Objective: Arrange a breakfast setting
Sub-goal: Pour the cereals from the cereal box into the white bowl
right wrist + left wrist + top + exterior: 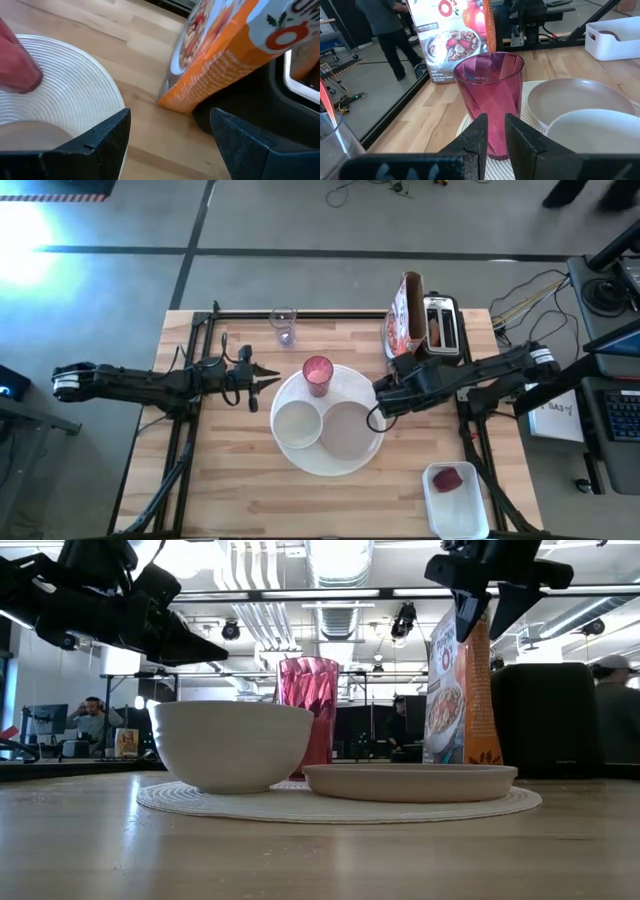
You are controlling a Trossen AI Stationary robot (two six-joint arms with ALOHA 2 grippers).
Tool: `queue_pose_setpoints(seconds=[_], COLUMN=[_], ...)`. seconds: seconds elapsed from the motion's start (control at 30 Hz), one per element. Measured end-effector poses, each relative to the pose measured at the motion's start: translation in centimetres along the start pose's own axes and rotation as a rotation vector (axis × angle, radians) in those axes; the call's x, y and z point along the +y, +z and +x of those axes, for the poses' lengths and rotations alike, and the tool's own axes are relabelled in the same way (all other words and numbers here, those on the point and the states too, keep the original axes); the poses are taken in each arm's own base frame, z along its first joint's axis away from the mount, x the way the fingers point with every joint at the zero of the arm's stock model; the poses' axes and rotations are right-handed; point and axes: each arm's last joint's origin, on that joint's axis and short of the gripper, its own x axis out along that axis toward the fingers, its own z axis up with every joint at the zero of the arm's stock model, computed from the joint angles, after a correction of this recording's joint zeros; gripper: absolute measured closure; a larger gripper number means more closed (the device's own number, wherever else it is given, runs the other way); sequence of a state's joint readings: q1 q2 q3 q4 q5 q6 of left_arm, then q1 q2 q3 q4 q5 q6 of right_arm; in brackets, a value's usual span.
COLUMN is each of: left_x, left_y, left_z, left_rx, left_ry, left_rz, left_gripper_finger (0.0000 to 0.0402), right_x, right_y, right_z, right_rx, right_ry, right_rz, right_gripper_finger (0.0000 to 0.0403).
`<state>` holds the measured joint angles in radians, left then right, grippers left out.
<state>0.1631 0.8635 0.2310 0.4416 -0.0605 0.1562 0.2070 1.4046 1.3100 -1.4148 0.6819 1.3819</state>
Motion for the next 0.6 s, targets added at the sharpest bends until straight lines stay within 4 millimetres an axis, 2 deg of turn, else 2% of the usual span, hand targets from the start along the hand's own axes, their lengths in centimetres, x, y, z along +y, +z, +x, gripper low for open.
queue_pose_setpoints(seconds=[0.3, 0.47, 0.6], left_x=[0.0, 0.0, 0.0], left_y=[-0.2, -0.2, -0.2], left_z=[0.0, 0.0, 0.0], left_rx=[0.018, 0.018, 0.018], left_ry=[-0.003, -0.003, -0.004], left_rz=[0.001, 0.001, -0.007], left_gripper_finger=[0.0354, 0.0354, 0.0354], right_x=[0.0, -0.9, -1.2], right_y=[-1.3, -2.1, -2.6], right_z=[-0.5, -1.0, -0.4], right_rx=[-0.002, -0.102, -0.149], right_ry=[-0.016, -0.080, -0.090], right_rz=[0.035, 0.093, 0.108], right_gripper_finger=[0.0117, 0.0113, 0.0112])
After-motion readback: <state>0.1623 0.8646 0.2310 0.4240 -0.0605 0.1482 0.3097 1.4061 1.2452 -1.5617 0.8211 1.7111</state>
